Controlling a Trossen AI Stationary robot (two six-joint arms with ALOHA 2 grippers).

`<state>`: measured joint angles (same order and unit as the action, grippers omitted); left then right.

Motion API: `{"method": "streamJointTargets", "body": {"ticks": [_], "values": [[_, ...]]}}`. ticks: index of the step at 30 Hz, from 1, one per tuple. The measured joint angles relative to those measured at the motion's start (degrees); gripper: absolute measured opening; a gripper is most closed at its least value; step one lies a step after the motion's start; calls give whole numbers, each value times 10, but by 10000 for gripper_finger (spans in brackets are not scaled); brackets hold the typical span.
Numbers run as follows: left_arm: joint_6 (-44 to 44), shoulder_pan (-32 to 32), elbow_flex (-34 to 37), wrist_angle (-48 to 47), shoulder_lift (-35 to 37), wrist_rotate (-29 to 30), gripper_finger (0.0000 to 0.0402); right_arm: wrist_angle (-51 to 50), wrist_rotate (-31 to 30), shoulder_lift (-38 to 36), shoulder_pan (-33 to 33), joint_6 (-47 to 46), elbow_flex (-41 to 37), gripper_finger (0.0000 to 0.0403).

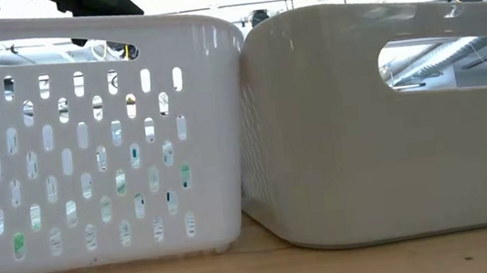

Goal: Pick & Place Toothbrushes
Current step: Put the blue toothbrush into the blue bin

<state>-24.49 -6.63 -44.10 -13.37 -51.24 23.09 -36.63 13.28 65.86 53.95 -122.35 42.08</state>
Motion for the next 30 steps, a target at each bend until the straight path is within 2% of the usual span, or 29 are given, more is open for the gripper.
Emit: {"method": "streamJointTargets", "body": {"ticks": [5,17,22,30], "values": [[0,0,0,0,0,0,10,69,3,10,-8,-11,-34,225],[0,0,0,0,0,0,10,85,12,19,-15,-25,-73,197],[3,0,0,-1,0,0,10,147,20,47,-15,-27,-93,194],[13,0,0,-1,0,0,10,134,63,115,-24,-22,-92,194]]}}
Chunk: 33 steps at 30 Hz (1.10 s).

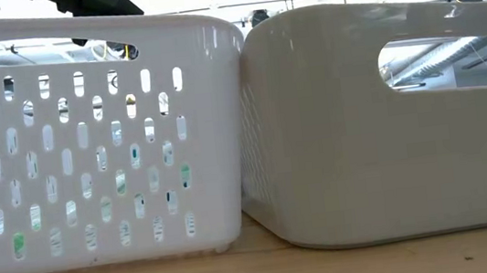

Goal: Pick & Place Toothbrushes
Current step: Put the blue toothbrush into the blue bin

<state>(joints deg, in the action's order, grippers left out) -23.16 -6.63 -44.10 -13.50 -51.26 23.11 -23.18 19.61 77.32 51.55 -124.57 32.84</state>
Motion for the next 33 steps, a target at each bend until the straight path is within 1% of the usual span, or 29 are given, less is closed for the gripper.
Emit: {"method": "streamJointTargets", "body": {"ticks": [6,9,18,26,29,33], "values": [[0,0,0,0,0,0,10,-5,12,23,-22,9,0,192],[2,0,0,0,0,0,10,-8,11,24,-34,15,0,179],[2,0,0,0,0,0,10,-7,6,26,-62,34,0,90],[1,0,0,0,0,0,10,-8,-3,23,-73,53,-1,18],[1,0,0,1,0,0,10,-8,-11,11,-73,53,-2,14],[1,0,0,1,0,0,10,-11,-45,-11,-73,50,-2,18]]}}
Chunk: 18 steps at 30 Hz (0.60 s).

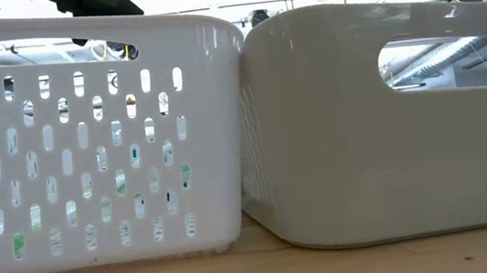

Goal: Pick & Place Toothbrushes
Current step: Put the blue toothbrush into the blue bin

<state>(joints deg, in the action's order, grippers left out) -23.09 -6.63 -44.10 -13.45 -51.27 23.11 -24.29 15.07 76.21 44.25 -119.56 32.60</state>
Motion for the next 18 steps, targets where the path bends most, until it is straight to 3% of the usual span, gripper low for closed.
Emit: {"method": "streamJointTargets", "body": {"ticks": [5,13,18], "values": [[0,0,0,0,0,0,10,-7,-44,-29,-1,1,0,14],[-23,0,0,0,0,-7,10,-8,-50,-86,-1,26,3,14],[-51,0,0,1,0,-8,10,10,-128,-140,-1,53,15,14]]}}
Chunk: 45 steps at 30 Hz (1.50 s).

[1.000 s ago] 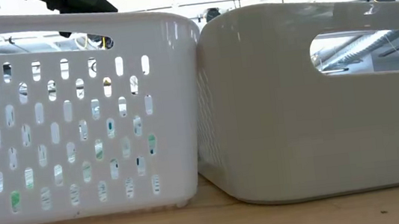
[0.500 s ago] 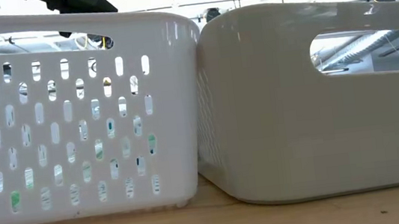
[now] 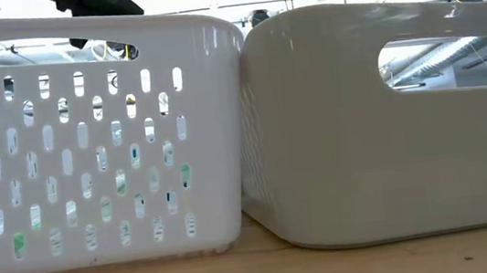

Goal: Pick & Place Toothbrushes
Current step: Put the blue toothbrush into the blue bin

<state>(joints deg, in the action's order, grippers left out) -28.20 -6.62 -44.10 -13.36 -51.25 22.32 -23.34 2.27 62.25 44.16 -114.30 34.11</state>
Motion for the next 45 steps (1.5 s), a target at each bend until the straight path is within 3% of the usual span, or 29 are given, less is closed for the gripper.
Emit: {"method": "streamJointTargets", "body": {"ticks": [9,19,29,36,40,45], "values": [[-23,0,0,43,-5,-46,10,60,-255,-91,-16,103,3,14],[-97,0,0,165,-47,-93,29,228,-438,-156,-84,447,4,14],[-208,-1,0,322,-119,-147,164,509,-459,-180,-151,934,4,14],[-326,-1,0,407,-153,-168,254,573,-458,-180,-175,1193,4,14],[-377,-1,0,425,-160,-168,282,596,-456,-172,-184,1353,4,14],[-419,-1,-5,449,-177,-147,288,604,-454,-150,-201,1510,5,14]]}}
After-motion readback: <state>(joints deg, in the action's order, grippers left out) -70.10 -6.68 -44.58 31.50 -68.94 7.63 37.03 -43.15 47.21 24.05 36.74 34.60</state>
